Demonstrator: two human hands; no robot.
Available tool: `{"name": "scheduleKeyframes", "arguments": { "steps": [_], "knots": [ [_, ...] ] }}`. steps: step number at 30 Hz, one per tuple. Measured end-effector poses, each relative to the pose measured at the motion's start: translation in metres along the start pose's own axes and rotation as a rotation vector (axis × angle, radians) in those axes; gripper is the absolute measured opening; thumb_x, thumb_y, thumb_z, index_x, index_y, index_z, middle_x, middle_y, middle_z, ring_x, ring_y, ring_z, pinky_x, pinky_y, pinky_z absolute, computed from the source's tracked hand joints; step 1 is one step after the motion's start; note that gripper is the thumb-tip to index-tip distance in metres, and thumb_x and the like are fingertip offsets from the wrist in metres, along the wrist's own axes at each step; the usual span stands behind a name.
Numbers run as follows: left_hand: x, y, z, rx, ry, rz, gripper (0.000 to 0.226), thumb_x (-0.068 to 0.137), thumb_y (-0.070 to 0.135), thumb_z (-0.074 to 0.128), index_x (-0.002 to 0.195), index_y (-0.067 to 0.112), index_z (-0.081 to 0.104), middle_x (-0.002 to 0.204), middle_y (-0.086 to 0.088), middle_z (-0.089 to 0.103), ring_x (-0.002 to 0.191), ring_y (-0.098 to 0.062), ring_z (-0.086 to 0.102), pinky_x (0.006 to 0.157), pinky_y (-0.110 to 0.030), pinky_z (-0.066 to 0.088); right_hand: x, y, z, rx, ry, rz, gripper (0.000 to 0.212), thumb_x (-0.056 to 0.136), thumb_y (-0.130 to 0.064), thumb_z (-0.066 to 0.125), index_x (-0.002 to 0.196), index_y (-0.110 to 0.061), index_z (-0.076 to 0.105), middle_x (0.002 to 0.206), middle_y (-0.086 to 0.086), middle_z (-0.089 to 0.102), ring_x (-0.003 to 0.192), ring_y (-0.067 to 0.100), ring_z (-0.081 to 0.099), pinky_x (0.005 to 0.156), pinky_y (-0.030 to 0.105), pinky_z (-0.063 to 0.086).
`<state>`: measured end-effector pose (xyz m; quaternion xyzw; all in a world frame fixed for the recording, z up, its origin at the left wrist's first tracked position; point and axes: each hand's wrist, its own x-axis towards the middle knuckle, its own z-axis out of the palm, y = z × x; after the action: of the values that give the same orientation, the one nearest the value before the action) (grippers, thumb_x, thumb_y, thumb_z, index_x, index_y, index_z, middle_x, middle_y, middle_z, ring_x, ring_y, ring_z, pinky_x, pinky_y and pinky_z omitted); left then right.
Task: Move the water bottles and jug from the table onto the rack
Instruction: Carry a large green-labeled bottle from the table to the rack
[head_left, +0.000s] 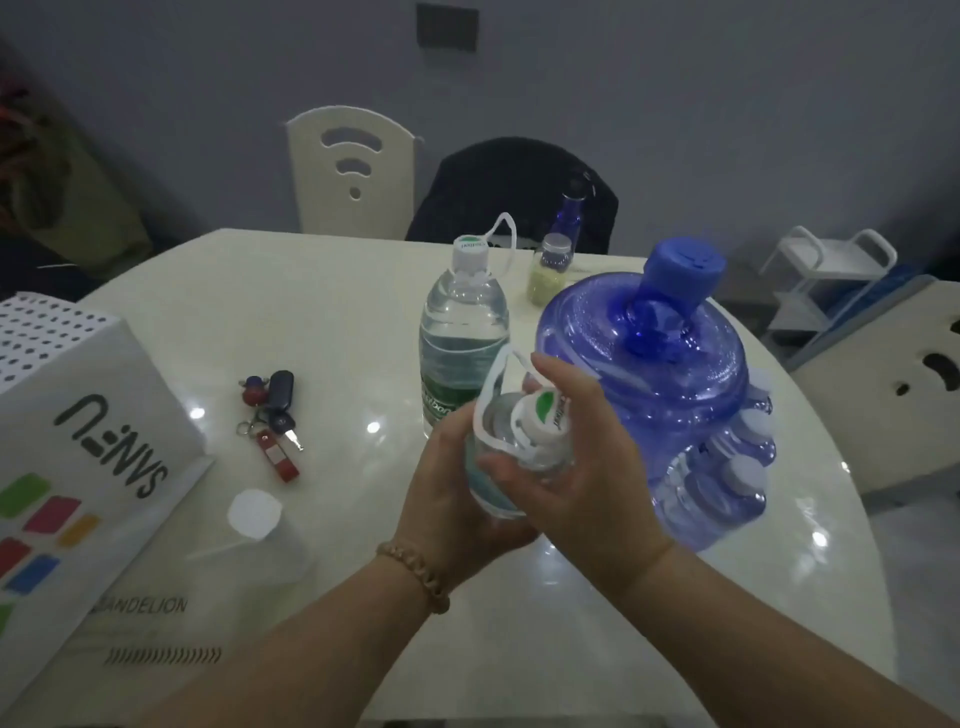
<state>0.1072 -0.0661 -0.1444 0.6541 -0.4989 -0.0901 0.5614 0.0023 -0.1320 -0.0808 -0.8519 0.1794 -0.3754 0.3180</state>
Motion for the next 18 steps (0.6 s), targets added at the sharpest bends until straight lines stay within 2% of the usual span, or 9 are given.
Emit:
{"name": "scheduleKeyframes", "arguments": {
  "steps": [4,6,10,12,15,18],
  "knots": [
    [-0.024,0.009,0.014,0.189,-0.059,0.148,0.080,0.065,0.051,0.080,0.129,0.019,0.046,0.123,0.002,0.055,0.117,-0.012,0.050,0.101,-0.031,0.042,-0.047,0.011,-0.044,-0.061,-0.147,-0.145,0.081,0.071,-0.044,0.077,0.137,-0.026,0.035,0.131,-0.005,0.049,0.119,0.013,0.050,0.097,0.031,0.046],
    [-0.037,0.012,0.024,0.283,-0.085,0.264,0.089,0.059,0.046,0.083,0.130,0.016,0.039,0.127,-0.010,0.052,0.121,-0.021,0.047,0.104,-0.037,0.038,-0.073,0.015,-0.070,-0.045,-0.224,-0.147,0.089,0.066,-0.048,0.080,0.138,-0.026,0.032,0.140,-0.001,0.043,0.129,0.017,0.043,0.104,0.032,0.040],
    [-0.057,0.021,0.046,0.444,-0.276,0.428,0.097,0.049,0.039,0.088,0.130,0.022,0.037,0.127,-0.022,0.051,0.116,-0.035,0.048,0.096,-0.049,0.042,-0.107,0.013,-0.112,-0.017,-0.122,-0.151,0.077,0.067,-0.052,0.076,0.125,-0.024,0.035,0.139,0.007,0.038,0.132,0.022,0.038,0.107,0.036,0.037],
    [-0.068,0.026,0.060,0.542,-0.416,0.471,0.095,0.051,0.039,0.088,0.130,0.027,0.037,0.129,-0.020,0.051,0.118,-0.037,0.048,0.096,-0.053,0.042,-0.116,0.015,-0.121,-0.143,-0.144,-0.156,0.076,0.070,-0.052,0.073,0.128,-0.020,0.036,0.141,0.006,0.038,0.133,0.018,0.038,0.106,0.033,0.038],
    [-0.085,0.029,0.081,0.638,-0.599,0.492,0.090,0.059,0.037,0.081,0.135,0.030,0.034,0.137,-0.017,0.045,0.124,-0.037,0.043,0.100,-0.055,0.037,-0.131,0.026,-0.118,-0.554,-0.416,-0.041,0.091,0.071,-0.058,0.068,0.142,-0.022,0.024,0.150,0.007,0.034,0.136,0.023,0.034,0.108,0.045,0.035],
    [-0.094,0.034,0.104,0.721,-0.679,0.464,0.091,0.063,0.039,0.078,0.139,0.020,0.033,0.137,-0.016,0.046,0.125,-0.036,0.043,0.103,-0.053,0.036,-0.154,0.051,-0.104,-0.700,-0.684,0.167,0.115,0.070,-0.058,0.071,0.147,-0.023,-0.008,0.157,0.010,0.012,0.142,0.028,0.019,0.114,0.046,0.021]
  ]
}}
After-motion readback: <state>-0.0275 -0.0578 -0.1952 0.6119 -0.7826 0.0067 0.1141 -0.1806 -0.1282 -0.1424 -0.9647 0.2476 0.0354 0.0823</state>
